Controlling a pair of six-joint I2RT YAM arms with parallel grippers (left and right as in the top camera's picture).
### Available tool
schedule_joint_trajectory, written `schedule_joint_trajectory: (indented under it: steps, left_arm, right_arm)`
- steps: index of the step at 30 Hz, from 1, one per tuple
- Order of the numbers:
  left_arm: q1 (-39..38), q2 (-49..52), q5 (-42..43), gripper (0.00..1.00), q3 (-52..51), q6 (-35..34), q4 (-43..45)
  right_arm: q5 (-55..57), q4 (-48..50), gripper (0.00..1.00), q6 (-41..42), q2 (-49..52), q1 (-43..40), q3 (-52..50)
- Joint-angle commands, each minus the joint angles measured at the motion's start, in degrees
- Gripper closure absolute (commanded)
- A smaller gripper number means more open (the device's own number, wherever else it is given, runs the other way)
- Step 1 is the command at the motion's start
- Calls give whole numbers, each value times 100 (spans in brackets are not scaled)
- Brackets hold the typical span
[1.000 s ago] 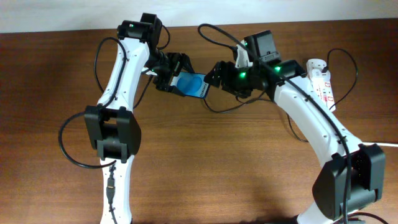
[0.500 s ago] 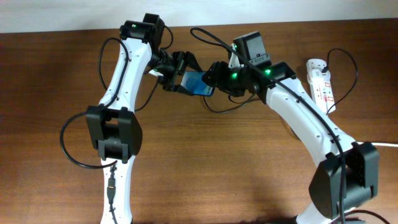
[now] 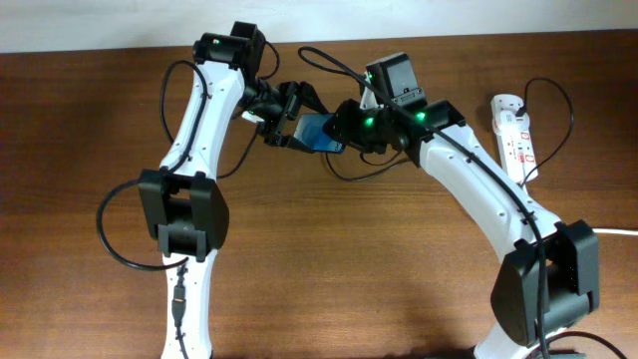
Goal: Plug charger to phone and switch on socket
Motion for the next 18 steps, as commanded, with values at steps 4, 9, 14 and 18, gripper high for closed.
schedule_joint_trajectory:
  steps: [4,9,14,18]
  left_arm:
    - [-22,-26,236,100,157,-59,-11]
    - [-22,-26,236,100,157,-59,-11]
    - [-22,-26,234,100,157,-57,-11]
    - [-22,-26,236,89,157,-57,-11]
  right_arm:
    - [50,37,69,-33,85,138,118]
    - [48,35,76,-31,85,138,118]
    - [48,35,93,-31,85,136,118]
    - [48,35,96,-31,83,131,118]
